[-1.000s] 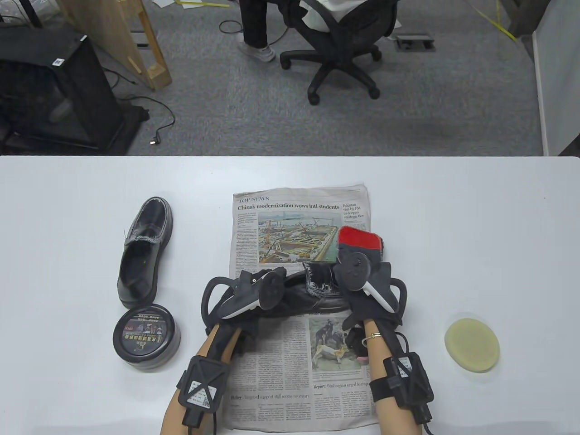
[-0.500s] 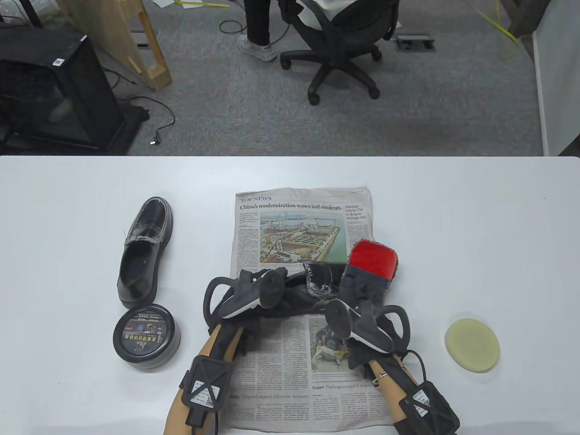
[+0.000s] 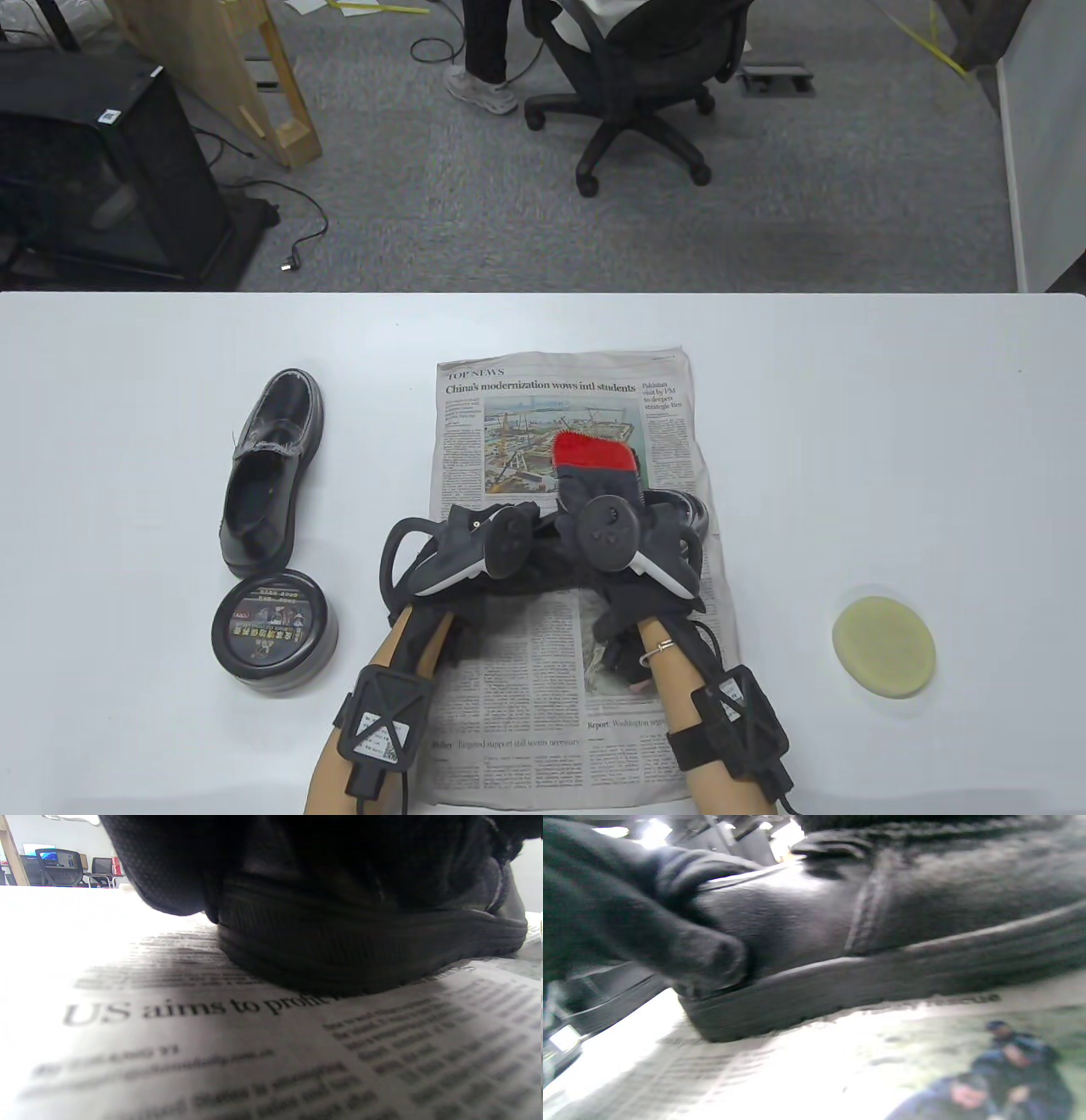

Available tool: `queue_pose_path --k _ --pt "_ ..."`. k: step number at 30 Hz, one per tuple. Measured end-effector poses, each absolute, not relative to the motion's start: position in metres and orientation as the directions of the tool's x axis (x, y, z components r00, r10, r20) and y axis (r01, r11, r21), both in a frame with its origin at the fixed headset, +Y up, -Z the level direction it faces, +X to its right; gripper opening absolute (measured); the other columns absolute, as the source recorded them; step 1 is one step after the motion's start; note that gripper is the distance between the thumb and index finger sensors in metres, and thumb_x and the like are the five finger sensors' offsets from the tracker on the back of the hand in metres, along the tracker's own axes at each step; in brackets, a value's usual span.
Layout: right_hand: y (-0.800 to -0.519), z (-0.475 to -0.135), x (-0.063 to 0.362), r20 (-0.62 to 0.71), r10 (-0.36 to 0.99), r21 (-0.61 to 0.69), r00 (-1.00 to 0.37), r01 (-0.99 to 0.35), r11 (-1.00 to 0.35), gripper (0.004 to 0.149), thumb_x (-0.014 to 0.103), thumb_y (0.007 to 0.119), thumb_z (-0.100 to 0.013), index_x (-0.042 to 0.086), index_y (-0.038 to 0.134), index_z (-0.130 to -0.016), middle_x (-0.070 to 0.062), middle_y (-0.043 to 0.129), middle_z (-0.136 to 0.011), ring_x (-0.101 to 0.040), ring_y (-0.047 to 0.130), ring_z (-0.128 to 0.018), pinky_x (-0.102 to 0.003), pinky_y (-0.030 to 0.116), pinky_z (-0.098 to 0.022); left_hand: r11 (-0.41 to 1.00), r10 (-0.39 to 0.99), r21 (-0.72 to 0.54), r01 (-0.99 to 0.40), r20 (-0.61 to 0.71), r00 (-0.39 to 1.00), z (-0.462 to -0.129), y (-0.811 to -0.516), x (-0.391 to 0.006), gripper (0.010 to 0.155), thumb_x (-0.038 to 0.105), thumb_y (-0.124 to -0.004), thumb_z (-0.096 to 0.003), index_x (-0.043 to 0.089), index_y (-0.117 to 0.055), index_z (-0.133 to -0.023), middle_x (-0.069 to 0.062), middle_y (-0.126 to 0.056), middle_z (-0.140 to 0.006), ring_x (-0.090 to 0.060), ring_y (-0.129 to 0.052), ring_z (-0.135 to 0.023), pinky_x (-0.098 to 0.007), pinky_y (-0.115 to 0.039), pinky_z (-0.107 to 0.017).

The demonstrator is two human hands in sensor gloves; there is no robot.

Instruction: Dip and apply leather care cream with polishing sponge on shoes

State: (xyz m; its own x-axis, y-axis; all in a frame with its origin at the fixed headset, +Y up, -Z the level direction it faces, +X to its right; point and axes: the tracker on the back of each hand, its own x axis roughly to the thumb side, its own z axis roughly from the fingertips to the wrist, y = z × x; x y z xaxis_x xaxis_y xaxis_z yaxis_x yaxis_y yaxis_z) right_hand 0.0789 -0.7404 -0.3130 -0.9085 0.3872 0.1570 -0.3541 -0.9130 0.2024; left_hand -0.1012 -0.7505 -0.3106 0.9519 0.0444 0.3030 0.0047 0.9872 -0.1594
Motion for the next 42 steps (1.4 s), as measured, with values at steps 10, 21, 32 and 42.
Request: queue_pose_path --k 10,21,32,42 --pt "-0.745 -0.304 0.135 0.032 0.058 0.132 -0.998 -0.054 -0.990 0.058 0.037 0.042 -0.066 0.007 0.037 -0.116 -0.022 0.035 -0.119 -0.051 0.039 -0.106 -0.059 0.043 -0.072 0.987 0.008 -0.155 0.040 0.302 0.953 -0.310 -0.749 -0.100 0.084 0.063 -0.080 -0.0364 0.031 -0.059 -0.112 -0.001 -0.082 -0.110 -0.027 -0.090 -0.093 -0.049 -0.081 -0.067" --pt "-0.729 -0.258 0.111 0.253 -0.004 0.087 -0.967 0.026 -0.996 0.058 0.034 0.049 -0.065 -0.003 0.055 -0.109 -0.034 0.059 -0.106 -0.055 0.074 -0.088 -0.055 0.072 -0.062 0.987 0.028 -0.157 0.021 0.302 0.953 -0.310 -0.750 -0.100 0.084 0.062 -0.081 -0.0353 0.032 -0.060 -0.111 0.000 -0.082 -0.110 -0.027 -0.088 -0.095 -0.049 -0.080 -0.068" --pt "-0.724 -0.282 0.060 0.329 0.286 0.116 -0.900 -0.262 -0.958 0.057 0.036 0.046 -0.066 0.006 0.047 -0.114 -0.024 0.042 -0.119 -0.053 0.046 -0.106 -0.065 0.051 -0.072 0.987 0.005 -0.155 0.047 0.319 0.948 -0.310 -0.750 -0.099 0.084 0.062 -0.081 -0.0346 0.034 -0.059 -0.110 0.002 -0.081 -0.111 -0.024 -0.087 -0.098 -0.050 -0.079 -0.071" --pt "-0.739 -0.326 0.099 0.029 0.251 0.192 -0.967 -0.241 -0.951 0.058 0.040 0.040 -0.067 0.011 0.040 -0.117 -0.018 0.041 -0.122 -0.047 0.040 -0.110 -0.061 0.039 -0.075 0.989 0.023 -0.149 0.024 0.305 0.952 -0.309 -0.751 -0.100 0.085 0.062 -0.081 -0.0346 0.032 -0.060 -0.111 0.001 -0.082 -0.110 -0.026 -0.089 -0.095 -0.050 -0.080 -0.069"
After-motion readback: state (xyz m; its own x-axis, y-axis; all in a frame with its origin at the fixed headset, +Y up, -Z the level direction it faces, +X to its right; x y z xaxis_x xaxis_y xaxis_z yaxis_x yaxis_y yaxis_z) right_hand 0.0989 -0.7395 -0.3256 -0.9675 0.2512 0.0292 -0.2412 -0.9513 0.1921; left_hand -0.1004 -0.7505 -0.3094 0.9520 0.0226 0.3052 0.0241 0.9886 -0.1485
